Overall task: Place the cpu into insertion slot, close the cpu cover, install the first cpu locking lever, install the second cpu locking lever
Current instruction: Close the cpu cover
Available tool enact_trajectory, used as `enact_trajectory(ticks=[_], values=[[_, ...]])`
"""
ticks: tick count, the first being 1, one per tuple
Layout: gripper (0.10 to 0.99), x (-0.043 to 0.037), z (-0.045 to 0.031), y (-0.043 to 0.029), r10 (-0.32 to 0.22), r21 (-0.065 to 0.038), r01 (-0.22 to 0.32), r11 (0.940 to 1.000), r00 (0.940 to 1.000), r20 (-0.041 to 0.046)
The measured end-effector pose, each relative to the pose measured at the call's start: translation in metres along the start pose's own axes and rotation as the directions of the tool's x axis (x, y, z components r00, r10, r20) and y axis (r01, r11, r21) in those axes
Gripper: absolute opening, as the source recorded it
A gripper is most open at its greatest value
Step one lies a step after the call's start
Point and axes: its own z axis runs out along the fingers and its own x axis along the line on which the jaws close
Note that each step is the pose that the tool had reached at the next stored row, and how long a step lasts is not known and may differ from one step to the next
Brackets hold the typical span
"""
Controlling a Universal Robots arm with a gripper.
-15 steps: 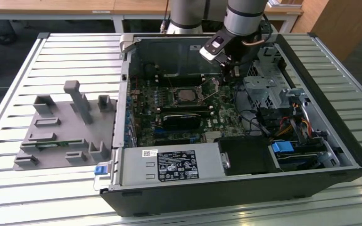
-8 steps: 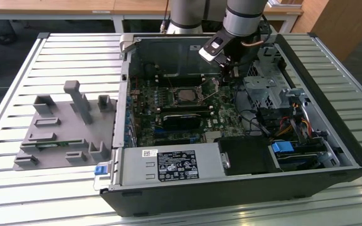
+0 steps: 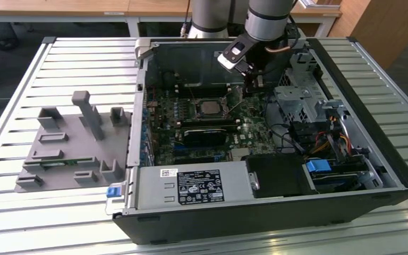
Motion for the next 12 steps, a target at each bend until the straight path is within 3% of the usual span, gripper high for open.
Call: enact_trajectory(ticks=[12], values=[[0.106,0.0001,-0.0006,-0.0263,0.0,0.0,0.0,1.0,1.0,0.0]])
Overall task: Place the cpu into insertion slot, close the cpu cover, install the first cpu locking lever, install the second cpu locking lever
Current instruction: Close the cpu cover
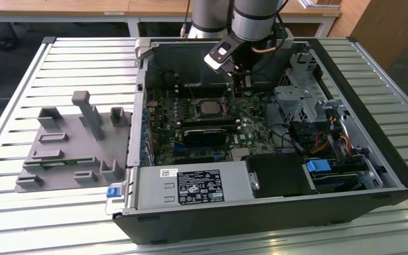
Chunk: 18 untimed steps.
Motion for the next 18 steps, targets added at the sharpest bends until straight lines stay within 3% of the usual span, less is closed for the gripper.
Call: enact_trajectory(ticks=[18], values=[[0.106,0.0001,0.0031,-0.0148,0.0,0.0,0.0,1.0,1.0,0.0002]])
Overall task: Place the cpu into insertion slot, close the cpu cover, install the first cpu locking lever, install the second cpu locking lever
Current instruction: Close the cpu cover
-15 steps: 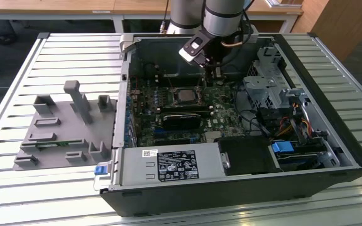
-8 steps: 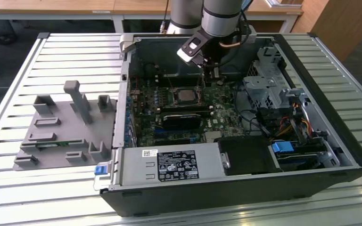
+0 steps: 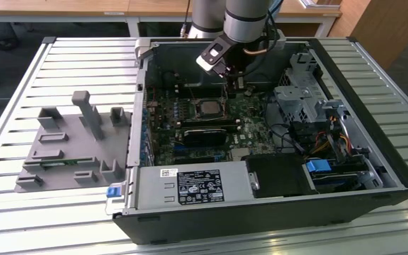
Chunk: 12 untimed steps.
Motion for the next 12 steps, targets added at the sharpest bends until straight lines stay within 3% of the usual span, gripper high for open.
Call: enact_trajectory(ticks=[7,12], values=[[0.106,0.0,0.0016,-0.0077,0.0,0.0,0.0,1.0,1.0,-0.0003],[0.106,0.0,0.0026,-0.0199,0.0,0.0,0.0,1.0,1.0,-0.0001]])
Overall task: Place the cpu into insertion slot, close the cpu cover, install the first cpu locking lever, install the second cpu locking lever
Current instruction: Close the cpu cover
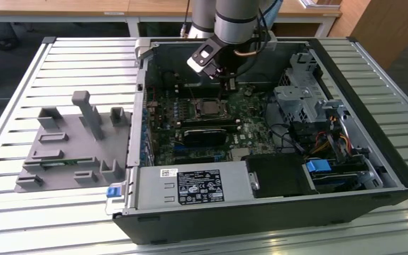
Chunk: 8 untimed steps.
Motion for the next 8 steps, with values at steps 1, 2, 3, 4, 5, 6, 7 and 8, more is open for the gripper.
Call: enact_trajectory(ticks=[1,2,3,4,5,6,7,8], values=[[0.106,0.0,0.0002,-0.0028,0.0,0.0,0.0,1.0,1.0,0.0],[0.106,0.0001,0.0005,-0.005,0.0,0.0,0.0,1.0,1.0,-0.0001],[0.106,0.0001,0.0014,-0.0059,0.0,0.0,0.0,1.0,1.0,-0.0002],[0.106,0.0,0.0029,-0.0065,0.0,0.0,0.0,1.0,1.0,-0.0001],[0.106,0.0,0.0048,-0.0071,-0.001,0.0,0.001,1.0,1.0,0.0],[0.106,-0.0001,0.0066,-0.0077,-0.001,0.001,0.001,1.0,1.0,-0.0001],[0.106,-0.0001,0.0079,-0.0082,-0.001,0.001,0.001,1.0,1.0,-0.0005],[0.106,-0.0002,0.0087,-0.0086,-0.001,0.001,0.001,1.0,1.0,-0.0009]])
